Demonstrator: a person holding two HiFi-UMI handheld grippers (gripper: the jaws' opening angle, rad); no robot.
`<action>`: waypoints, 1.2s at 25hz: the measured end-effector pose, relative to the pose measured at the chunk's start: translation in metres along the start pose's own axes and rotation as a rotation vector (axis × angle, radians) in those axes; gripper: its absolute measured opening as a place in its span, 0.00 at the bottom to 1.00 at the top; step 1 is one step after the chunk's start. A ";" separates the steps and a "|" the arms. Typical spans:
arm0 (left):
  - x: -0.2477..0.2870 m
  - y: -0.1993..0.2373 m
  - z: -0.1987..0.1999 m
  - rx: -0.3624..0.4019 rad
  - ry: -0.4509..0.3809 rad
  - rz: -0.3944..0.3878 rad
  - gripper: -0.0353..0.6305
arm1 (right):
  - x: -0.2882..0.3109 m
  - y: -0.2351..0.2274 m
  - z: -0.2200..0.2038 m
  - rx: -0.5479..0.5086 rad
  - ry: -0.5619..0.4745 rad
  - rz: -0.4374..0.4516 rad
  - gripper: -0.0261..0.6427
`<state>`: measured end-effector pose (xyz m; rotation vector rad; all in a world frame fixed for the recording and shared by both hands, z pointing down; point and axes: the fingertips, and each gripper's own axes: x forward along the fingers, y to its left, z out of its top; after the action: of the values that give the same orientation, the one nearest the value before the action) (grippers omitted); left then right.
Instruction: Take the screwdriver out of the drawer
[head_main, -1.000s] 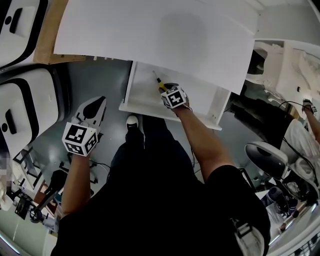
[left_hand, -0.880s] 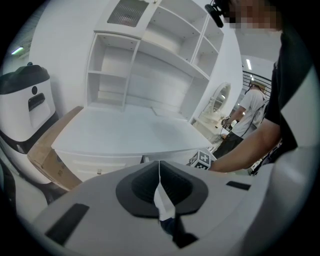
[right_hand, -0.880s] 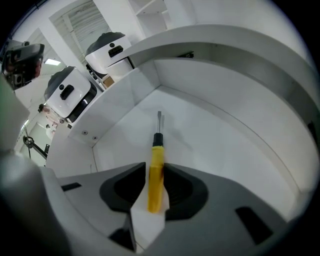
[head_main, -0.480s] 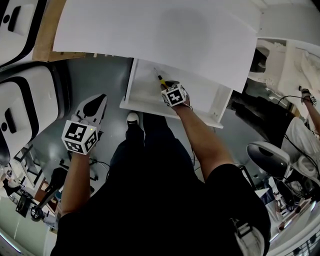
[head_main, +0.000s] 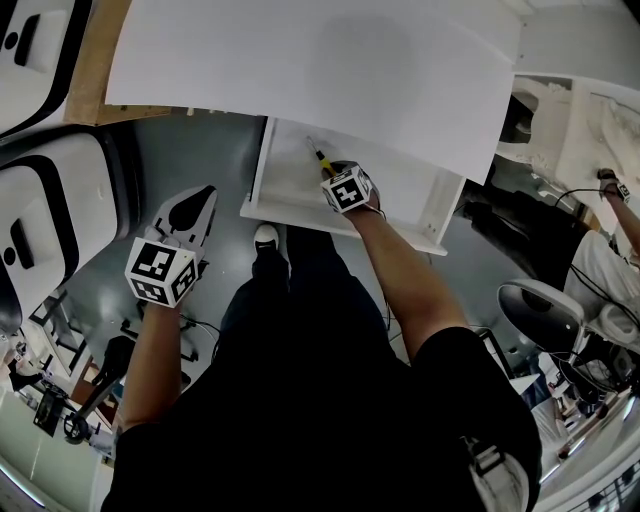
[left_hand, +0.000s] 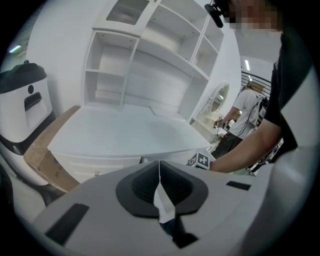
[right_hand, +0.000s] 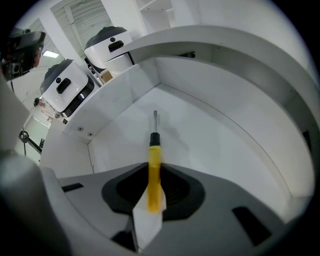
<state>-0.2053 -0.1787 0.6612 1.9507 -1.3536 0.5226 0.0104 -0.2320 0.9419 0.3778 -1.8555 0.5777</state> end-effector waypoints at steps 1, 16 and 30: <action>0.000 0.000 0.000 0.000 0.000 0.000 0.09 | 0.000 0.000 0.000 -0.003 0.001 0.002 0.17; -0.022 -0.012 0.013 0.038 -0.028 -0.022 0.09 | -0.039 0.006 0.013 0.039 -0.065 -0.006 0.17; -0.075 -0.042 0.052 0.162 -0.141 -0.054 0.09 | -0.136 0.030 0.041 0.059 -0.236 -0.065 0.17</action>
<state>-0.1975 -0.1598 0.5625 2.1859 -1.3769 0.4894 0.0103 -0.2328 0.7965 0.5635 -2.0465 0.5637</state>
